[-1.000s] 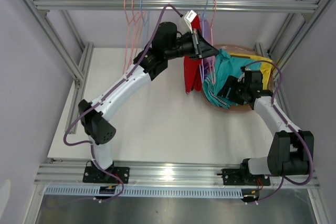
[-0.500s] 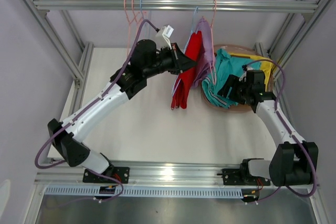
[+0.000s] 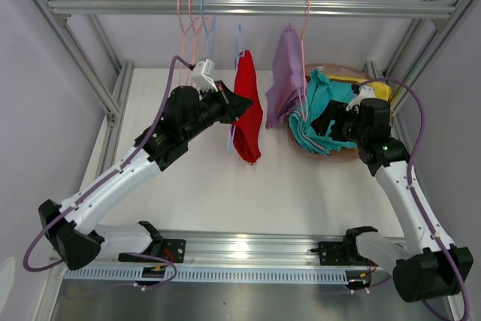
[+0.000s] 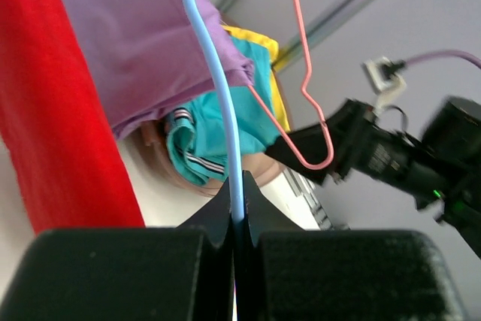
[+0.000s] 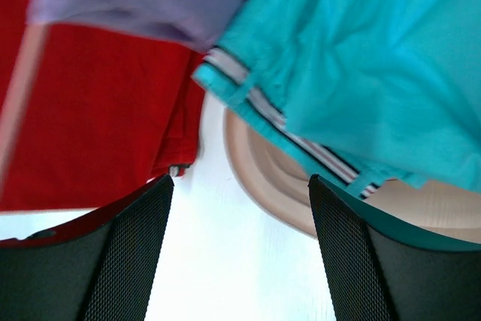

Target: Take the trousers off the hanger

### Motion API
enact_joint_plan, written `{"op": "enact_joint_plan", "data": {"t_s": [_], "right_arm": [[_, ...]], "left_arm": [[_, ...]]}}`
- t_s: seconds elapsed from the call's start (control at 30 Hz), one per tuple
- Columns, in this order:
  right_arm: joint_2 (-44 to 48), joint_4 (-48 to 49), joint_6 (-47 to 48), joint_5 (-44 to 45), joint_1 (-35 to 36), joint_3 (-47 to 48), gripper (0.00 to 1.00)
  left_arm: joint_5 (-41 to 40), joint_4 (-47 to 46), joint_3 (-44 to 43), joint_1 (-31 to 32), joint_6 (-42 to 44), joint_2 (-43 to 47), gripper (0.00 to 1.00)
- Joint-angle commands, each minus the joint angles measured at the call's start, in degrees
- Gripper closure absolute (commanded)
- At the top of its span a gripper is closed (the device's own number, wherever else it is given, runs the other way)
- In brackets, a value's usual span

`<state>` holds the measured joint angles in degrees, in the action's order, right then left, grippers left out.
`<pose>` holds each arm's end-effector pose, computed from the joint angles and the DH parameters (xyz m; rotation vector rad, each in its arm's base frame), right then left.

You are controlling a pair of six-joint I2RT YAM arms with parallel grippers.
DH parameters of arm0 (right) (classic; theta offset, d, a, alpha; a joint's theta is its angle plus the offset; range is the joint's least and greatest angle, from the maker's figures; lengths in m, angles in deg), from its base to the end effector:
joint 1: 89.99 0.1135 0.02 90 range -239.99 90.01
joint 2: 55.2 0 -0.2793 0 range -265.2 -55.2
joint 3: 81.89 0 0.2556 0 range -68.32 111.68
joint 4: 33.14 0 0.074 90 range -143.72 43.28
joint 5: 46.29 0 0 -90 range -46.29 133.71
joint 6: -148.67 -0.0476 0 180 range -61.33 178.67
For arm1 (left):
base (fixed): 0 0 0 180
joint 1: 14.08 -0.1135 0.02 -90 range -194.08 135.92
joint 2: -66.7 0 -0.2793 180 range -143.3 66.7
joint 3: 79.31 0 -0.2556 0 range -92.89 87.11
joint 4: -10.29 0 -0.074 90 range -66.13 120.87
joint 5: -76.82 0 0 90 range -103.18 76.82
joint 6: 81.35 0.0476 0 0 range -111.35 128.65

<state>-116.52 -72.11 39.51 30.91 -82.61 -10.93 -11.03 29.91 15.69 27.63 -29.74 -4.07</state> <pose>0.2396 0.0417 0.3424 0.0786 2.1083 0.5126 0.2204 -0.1988 0.4286 0.0821 1.7818 -1.0700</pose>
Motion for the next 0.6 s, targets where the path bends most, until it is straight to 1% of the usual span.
{"op": "enact_joint_plan", "data": {"t_s": [0.0, 0.07, 0.1, 0.17, 0.2, 0.27, 0.3, 0.37, 0.4, 0.43, 0.47, 0.5, 0.53, 0.57], "right_arm": [[4.8, 1.8, 2.5, 1.4, 4.0, 1.7, 0.23], [6.6, 3.8, 3.4, 3.3, 6.2, 1.5, 0.22], [8.2, 4.4, 3.9, 3.9, 8.6, 1.5, 0.22], [9.6, 5.2, 4.7, 5.9, 11.0, 2.1, 0.22], [10.9, 5.4, 5.1, 7.1, 13.7, 2.3, 0.21], [12.1, 6.0, 6.1, 8.2, 16.7, 2.6, 0.21], [12.6, 6.4, 6.6, 9.6, 20.1, 2.4, 0.21], [13.8, 7.7, 7.9, 12.1, 24.0, 1.2, 0.21], [13.7, 8.2, 8.4, 15.1, 26.1, 0.9, 0.21], [13.4, 9.2, 9.0, 16.6, 30.5, 0.5, 0.2], [13.0, 9.8, 9.6, 18.3, 32.9, -0.2, 0.2], [12.4, 10.3, 11.1, 21.8, 35.1, -0.3, 0.2], [10.9, 11.6, 12.0, 24.0, 40.2, -0.4, 0.2], [10.2, 12.5, 13.1, 26.8, 43.0, -0.8, 0.2]], "left_arm": [[-7.9, -6.9, -0.5, 0.4, 1.1, 5.8, 0.99], [-10.1, -5.0, 0.1, 0.6, 1.6, 7.7, 1.0], [-12.2, -4.4, 0.2, 0.9, 1.8, 8.4, 0.99], [-14.3, -2.6, 0.7, 1.1, 1.9, 9.8, 1.0], [-16.2, -2.0, 0.8, 1.1, 1.7, 10.4, 1.0], [-17.6, -1.0, 2.2, 1.2, 1.5, 11.7, 1.0], [-18.3, -0.9, 2.9, 1.4, 1.4, 12.0, 1.0], [-21.3, -0.2, 4.0, 1.9, 1.0, 12.7, 1.0], [-21.8, 0.0, 5.5, 2.0, 1.2, 13.1, 1.0], [-23.2, 0.4, 5.9, 2.1, 1.2, 13.4, 1.0], [-23.9, 0.5, 6.3, 2.7, 1.3, 13.5, 0.99], [-24.6, 0.7, 7.3, 2.8, 1.9, 13.7, 0.99], [-25.8, 0.6, 7.4, 3.2, 2.4, 13.7, 1.0], [-26.3, 0.4, 8.3, 3.6, 2.9, 13.8, 1.0]]}}
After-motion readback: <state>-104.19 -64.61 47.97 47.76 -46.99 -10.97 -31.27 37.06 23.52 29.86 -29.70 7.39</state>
